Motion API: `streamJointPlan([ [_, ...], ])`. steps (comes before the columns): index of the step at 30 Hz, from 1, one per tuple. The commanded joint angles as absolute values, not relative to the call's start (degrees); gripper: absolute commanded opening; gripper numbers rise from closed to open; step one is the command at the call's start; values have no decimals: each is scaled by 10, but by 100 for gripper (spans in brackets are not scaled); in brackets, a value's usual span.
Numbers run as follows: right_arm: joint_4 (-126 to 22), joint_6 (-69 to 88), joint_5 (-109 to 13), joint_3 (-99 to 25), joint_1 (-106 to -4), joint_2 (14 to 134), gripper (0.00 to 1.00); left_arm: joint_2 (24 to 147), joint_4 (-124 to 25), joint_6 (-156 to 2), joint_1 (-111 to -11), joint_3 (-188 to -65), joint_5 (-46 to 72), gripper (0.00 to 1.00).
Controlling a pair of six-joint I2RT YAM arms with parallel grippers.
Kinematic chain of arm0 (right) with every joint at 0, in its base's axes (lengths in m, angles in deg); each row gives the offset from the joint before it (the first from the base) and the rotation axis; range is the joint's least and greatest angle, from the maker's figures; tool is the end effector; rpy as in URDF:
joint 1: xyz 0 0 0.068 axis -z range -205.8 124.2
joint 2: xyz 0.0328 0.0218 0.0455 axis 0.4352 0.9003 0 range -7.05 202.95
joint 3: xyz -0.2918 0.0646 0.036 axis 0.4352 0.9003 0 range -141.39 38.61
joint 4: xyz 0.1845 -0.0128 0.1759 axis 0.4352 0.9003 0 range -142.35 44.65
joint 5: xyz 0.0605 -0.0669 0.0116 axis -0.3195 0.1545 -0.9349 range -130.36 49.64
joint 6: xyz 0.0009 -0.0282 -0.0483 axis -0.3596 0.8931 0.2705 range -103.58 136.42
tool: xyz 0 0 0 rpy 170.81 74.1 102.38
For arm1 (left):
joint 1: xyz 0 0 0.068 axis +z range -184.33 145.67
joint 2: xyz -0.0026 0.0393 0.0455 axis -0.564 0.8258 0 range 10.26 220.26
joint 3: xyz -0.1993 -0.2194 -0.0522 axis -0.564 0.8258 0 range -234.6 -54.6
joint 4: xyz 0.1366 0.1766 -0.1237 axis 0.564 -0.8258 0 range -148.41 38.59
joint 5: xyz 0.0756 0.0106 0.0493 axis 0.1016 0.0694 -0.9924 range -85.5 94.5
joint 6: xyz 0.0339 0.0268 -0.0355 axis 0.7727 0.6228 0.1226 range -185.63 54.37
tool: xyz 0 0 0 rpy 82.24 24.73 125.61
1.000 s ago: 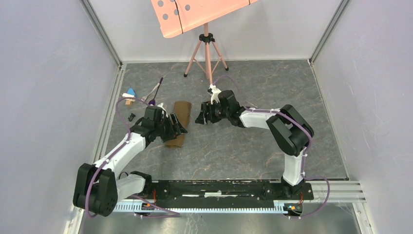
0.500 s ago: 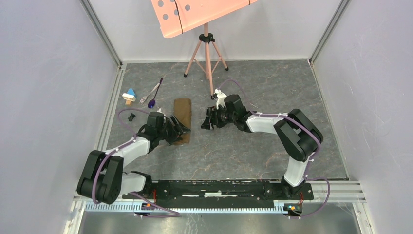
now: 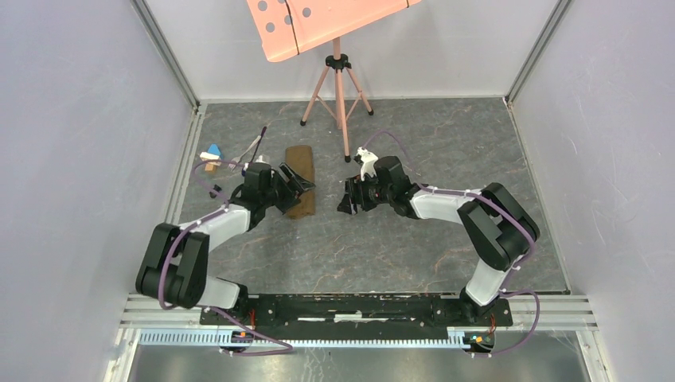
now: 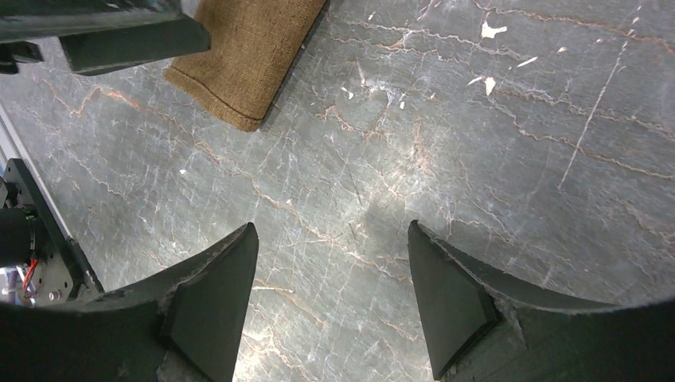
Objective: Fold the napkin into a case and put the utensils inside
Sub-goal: Move the smaller rectangle-folded napkin to the center of the board.
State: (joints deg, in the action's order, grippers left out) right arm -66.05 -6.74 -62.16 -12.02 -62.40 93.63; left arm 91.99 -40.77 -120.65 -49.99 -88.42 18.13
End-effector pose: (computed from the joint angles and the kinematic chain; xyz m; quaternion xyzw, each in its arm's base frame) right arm 0.2821 0.2272 0.1922 -0.1873 0.8603 0.3671 0.3002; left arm 0.2583 -0.0818 0.1993 -0.2500 0.8555 -0.3417 0.2981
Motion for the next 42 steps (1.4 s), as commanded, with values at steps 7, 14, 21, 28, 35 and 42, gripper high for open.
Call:
streamJointPlan([
  [7,-662,-30,-611,-96,-622,881,75,776,-586,-1139,-488,-884,113,88],
  [14,-674,-29,-618,-79,-621,869,76,837,-536,-1159,-446,-861,164,86],
  [21,-676,-28,-619,-72,-622,861,76,951,-393,-1208,-448,-842,216,79],
  [28,-675,-28,-619,-76,-622,871,75,1022,-290,-1270,-460,-850,232,65],
  [35,-673,-26,-623,-84,-622,884,76,1013,-324,-1243,-447,-838,180,62],
  [42,-674,-29,-629,-88,-622,891,76,1091,-436,-1144,-430,-923,226,46],
])
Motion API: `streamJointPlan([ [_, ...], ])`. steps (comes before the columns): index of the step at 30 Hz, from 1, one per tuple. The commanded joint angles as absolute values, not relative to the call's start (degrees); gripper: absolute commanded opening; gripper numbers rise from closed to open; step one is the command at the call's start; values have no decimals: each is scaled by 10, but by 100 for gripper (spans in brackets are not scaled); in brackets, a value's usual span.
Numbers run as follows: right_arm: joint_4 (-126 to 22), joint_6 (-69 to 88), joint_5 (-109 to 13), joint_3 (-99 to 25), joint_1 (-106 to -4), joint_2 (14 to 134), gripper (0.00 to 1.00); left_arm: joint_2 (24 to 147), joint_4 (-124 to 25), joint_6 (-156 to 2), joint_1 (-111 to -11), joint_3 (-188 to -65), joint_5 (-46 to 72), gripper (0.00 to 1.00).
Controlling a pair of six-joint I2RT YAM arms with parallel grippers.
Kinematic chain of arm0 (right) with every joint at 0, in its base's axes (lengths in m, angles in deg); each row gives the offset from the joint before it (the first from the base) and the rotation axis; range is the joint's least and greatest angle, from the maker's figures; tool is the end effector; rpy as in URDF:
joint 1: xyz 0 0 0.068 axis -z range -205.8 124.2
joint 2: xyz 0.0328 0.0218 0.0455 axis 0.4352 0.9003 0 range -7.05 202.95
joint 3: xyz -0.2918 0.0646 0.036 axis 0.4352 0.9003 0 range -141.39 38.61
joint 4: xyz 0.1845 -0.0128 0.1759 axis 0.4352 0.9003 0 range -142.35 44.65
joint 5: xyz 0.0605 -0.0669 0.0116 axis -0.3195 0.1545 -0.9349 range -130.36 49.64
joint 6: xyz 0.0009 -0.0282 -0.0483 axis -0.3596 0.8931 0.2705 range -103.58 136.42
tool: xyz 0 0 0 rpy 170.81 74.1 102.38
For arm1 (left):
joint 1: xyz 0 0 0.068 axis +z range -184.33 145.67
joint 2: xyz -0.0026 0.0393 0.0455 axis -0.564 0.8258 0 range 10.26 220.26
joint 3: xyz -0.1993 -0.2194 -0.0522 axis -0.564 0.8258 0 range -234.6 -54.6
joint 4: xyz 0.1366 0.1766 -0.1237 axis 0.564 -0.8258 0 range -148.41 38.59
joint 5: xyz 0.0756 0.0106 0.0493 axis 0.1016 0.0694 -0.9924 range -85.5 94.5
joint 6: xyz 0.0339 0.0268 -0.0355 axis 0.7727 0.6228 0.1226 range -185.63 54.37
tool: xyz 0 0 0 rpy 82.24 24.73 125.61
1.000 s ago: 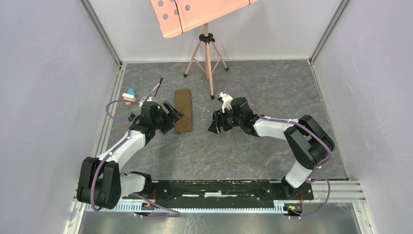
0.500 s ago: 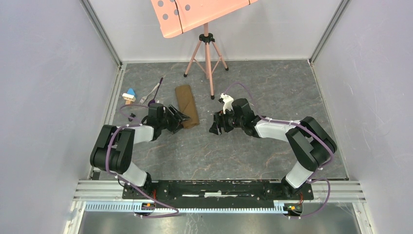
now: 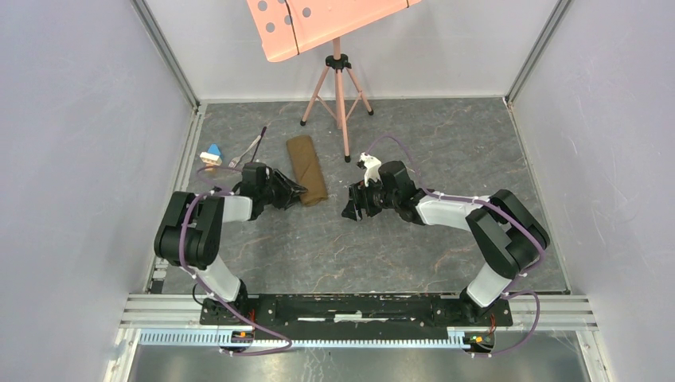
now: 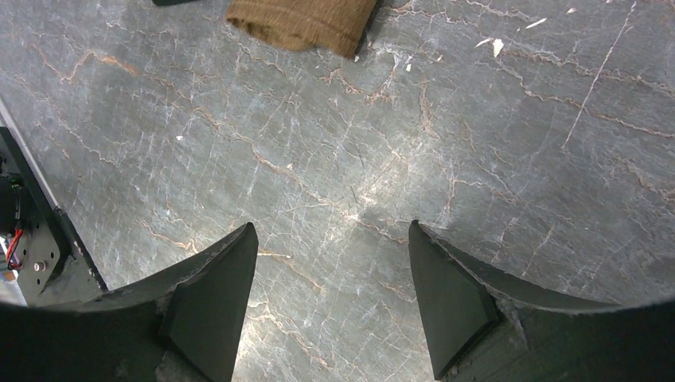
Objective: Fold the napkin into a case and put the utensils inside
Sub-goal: Move the smaller rectangle-folded napkin to the center of the board.
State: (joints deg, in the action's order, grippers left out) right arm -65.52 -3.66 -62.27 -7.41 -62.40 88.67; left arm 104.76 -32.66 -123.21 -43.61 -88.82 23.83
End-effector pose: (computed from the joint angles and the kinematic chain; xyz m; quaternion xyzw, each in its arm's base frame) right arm 0.2624 0.2127 0.1968 -0.2106 0.8554 0.3591 0.3082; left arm 0.2899 -0.0602 0.1552 -0.3049 0.8485 -0.3506 0.2533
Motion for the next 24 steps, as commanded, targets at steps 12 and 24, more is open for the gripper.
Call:
streamJointPlan([
  [12,-706,-45,-650,-54,-624,871,77,1094,-680,-991,-393,-1084,130,39],
  [24,-747,-68,-673,-31,-623,850,77,1049,-787,-917,-365,-1184,63,63],
])
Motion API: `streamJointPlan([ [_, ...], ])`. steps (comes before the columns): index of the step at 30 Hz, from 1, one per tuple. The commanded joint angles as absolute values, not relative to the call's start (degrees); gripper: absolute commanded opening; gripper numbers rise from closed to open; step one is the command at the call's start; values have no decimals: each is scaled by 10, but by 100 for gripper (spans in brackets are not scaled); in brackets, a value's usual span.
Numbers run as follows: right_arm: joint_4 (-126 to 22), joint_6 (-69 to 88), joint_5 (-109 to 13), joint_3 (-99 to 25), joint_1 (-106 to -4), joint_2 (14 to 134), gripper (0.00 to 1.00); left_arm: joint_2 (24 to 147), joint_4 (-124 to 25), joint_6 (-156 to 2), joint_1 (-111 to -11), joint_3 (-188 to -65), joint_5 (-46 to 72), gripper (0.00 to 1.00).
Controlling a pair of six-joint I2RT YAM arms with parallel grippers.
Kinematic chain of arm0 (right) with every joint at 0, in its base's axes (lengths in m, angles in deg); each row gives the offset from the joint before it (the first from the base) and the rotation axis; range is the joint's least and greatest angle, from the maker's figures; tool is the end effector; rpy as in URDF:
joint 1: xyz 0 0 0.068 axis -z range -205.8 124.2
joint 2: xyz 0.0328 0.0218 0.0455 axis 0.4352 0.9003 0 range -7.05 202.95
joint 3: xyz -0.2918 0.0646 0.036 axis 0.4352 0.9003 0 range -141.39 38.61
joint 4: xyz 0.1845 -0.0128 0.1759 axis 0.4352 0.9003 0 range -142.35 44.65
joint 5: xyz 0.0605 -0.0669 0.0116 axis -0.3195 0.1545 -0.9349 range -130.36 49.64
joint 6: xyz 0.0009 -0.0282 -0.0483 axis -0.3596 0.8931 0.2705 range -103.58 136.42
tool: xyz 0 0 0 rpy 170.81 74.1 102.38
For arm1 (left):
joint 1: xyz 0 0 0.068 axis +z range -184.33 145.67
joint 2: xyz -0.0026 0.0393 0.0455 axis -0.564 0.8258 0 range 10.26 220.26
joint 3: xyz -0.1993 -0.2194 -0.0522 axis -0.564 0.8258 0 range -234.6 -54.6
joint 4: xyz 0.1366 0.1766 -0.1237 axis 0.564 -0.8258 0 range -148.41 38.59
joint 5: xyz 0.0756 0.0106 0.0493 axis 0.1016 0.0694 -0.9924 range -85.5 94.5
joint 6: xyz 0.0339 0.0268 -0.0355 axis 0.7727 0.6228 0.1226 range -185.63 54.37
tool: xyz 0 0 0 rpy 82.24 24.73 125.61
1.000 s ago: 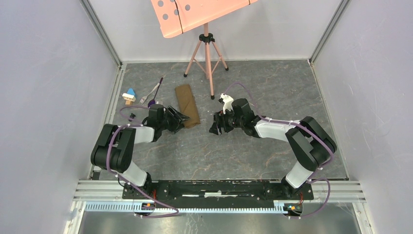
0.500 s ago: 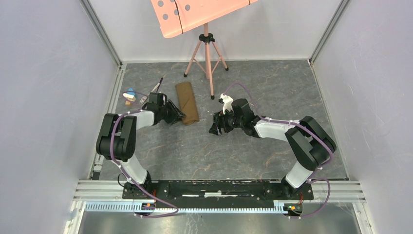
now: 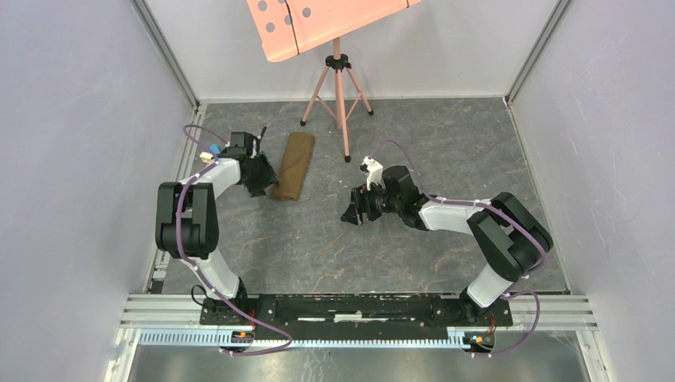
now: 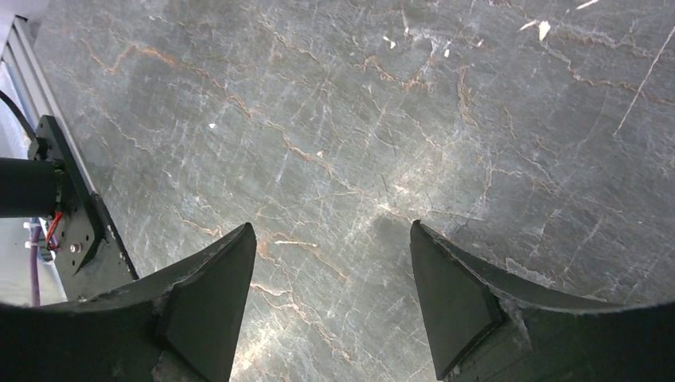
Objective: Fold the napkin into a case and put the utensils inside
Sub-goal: Move the smaller rectangle-folded napkin to the center of the board, then pick up the fork from the corner of the board.
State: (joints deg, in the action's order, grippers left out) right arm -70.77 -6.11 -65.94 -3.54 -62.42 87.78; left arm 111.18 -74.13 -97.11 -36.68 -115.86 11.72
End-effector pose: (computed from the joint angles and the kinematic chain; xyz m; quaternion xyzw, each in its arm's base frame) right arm 0.2525 0.2083 0.1911 -0.2085 0.8428 0.3952 0.2999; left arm 0.3488 -0.0191 0.1958 -0.2292 0.9418 -0.1278 0.2101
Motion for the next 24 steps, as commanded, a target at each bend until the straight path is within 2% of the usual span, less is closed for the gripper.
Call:
streamJointPlan([
  [1,-747,-66,-671,-29,-623,849,77,1038,-788,-916,-362,-1188,56,66],
  [5,-746,-62,-665,-29,-624,851,77,978,-721,-941,-345,-1166,3,80],
  [7,-746,-61,-666,-29,-624,855,77,967,-671,-968,-320,-1151,-19,82],
  [10,-748,-61,-667,-30,-624,857,77,999,-634,-1021,-287,-1169,-35,81],
  [13,-746,-58,-665,-30,-623,855,77,1068,-658,-1032,-266,-1243,-19,78],
  [18,-742,-54,-665,-33,-623,858,77,1188,-607,-994,-241,-1343,118,78],
  [24,-734,-46,-661,-36,-623,858,77,1320,-743,-893,-240,-1525,154,75],
])
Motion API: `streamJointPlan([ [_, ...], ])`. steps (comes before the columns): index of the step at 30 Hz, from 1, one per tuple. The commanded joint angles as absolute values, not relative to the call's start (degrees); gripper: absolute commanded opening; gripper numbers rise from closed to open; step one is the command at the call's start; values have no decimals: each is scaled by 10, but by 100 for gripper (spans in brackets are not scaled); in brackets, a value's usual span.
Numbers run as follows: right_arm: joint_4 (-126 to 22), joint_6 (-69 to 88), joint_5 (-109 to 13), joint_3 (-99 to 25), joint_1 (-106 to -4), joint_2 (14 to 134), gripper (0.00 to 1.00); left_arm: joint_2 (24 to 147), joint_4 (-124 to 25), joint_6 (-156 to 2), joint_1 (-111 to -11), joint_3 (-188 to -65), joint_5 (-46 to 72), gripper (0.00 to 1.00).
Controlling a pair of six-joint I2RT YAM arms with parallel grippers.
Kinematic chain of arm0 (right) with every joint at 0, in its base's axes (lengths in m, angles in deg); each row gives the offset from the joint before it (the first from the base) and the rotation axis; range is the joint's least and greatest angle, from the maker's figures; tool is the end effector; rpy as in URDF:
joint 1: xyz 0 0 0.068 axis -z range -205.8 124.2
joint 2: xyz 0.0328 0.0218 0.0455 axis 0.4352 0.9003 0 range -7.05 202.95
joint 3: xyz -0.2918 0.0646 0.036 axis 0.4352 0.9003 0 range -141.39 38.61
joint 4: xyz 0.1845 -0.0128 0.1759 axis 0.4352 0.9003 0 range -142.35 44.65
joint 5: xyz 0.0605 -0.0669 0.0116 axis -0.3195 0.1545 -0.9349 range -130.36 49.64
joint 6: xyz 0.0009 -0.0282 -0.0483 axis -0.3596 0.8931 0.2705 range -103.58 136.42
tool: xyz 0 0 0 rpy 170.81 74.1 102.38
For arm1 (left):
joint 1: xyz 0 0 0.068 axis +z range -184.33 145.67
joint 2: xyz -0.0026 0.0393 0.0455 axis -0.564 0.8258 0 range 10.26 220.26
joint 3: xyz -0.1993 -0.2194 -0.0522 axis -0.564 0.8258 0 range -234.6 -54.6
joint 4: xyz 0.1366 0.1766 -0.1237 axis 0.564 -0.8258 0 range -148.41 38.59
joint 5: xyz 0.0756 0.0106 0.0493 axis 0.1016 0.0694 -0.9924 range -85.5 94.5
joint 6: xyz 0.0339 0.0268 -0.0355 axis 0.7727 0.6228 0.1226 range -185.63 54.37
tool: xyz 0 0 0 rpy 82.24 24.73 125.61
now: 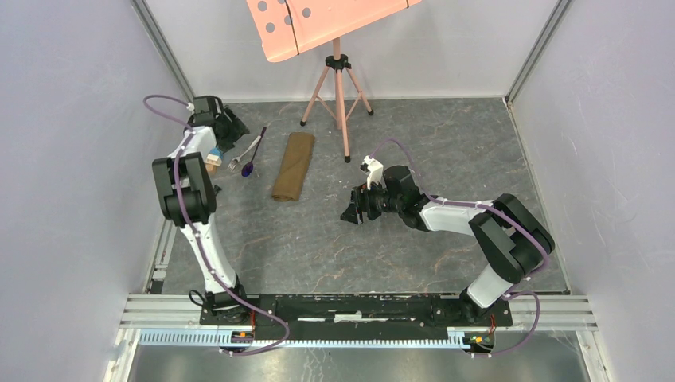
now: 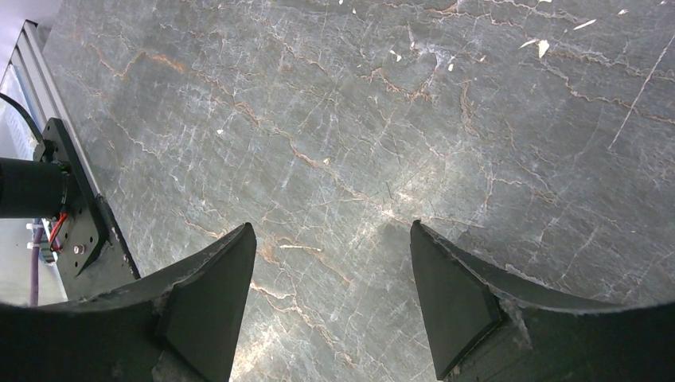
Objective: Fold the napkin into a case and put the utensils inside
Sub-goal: Pick up the fork from the corner of the board.
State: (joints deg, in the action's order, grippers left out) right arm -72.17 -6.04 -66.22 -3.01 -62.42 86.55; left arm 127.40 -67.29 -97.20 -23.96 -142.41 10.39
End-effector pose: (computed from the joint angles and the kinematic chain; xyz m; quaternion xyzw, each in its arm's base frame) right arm 0.2506 0.2071 0.1973 -0.2126 0.8332 0.4028 0.3135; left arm 0.4630 0.0808 0.2301 -0.3122 0.8692 -0.1166 0.3652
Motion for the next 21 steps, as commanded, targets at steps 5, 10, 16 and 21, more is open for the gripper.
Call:
streamJointPlan([
  [5,-738,-49,-667,-38,-623,866,77,1386,-866,-807,-241,-1628,127,76],
  [10,-742,-51,-671,-38,-624,866,77,1405,-917,-769,-241,-1639,109,77],
  [16,-750,-56,-676,-35,-624,863,78,1403,-953,-749,-242,-1631,108,75],
  [21,-751,-57,-678,-35,-623,864,77,1387,-953,-737,-245,-1590,96,67],
])
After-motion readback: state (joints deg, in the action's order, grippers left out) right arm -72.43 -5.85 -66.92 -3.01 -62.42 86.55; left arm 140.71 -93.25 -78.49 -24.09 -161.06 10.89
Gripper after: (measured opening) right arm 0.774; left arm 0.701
